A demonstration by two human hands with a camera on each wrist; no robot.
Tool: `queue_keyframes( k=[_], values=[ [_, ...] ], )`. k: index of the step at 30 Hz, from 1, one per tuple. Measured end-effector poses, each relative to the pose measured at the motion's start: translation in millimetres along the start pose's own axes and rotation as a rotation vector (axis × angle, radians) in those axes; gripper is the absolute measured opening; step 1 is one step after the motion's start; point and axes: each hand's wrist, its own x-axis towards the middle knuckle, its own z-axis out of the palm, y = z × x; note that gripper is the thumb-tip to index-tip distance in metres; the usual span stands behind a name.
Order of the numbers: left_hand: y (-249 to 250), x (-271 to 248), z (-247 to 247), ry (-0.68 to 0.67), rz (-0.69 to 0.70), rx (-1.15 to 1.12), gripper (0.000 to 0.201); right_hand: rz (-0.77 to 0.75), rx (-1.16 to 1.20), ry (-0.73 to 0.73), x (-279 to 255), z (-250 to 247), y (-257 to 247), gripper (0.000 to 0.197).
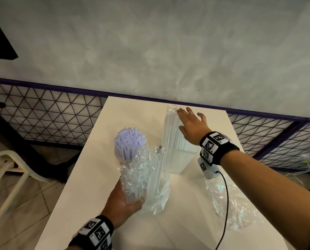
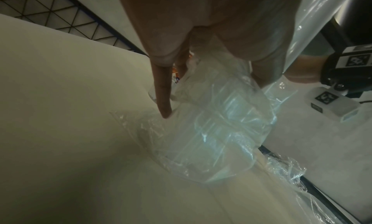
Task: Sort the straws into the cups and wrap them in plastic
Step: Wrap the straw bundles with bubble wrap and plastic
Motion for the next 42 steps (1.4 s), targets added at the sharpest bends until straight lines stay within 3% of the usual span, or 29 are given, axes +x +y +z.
queue_keyframes(
  k=[4, 9, 13, 18, 22, 27, 31, 34, 36, 39, 42],
  values=[
    [2, 0, 1, 0.002, 0.013, 0.014, 0.068, -0.029, 0.185, 0.088, 9, -19, -11, 0.086],
    [-1, 0, 1, 0.004, -0.032, -0.022, 0.069, -0.101, 0.124, 0.013, 13, -10, -21, 0.063],
    [-3, 1, 2, 0.006, -0.035, -0.015, 0.068, -0.15, 0.042, -0.005, 8, 3, -15, 0.057],
    [-1, 1, 0, -0.007, -0.013, 0.02, 0.068, -0.065, 0.161, 0.071, 12, -8, 4, 0.06],
    [-1, 2, 1, 0.009, 0.011, 0.06, 0.067, -0.015, 0.107, 0.071, 7, -9, 16, 0.054],
    [-2, 3, 1, 0.012, -0.001, 0.045, 0.068, -0.031, -0.017, -0.065, -5, 3, 14, 0.07],
    [-4, 3, 1, -0.001, -0.011, 0.037, 0.067, -0.092, 0.119, 0.043, -3, -12, 8, 0.081],
    [-3, 2, 2, -0.006, -0.017, 0.01, 0.068, -0.202, 0.127, 0.09, 3, -14, -5, 0.058],
    [-2, 2, 2, -0.006, -0.027, 0.012, 0.068, -0.179, 0.094, 0.118, 8, -12, -10, 0.038],
    [-3, 1, 3, 0.014, -0.054, -0.005, 0.066, -0.09, 0.047, 0.153, 13, -13, -8, 0.03],
    [-2, 0, 2, 0.015, -0.065, 0.014, 0.071, -0.07, 0.016, 0.081, 12, -9, -2, 0.028]
  ],
)
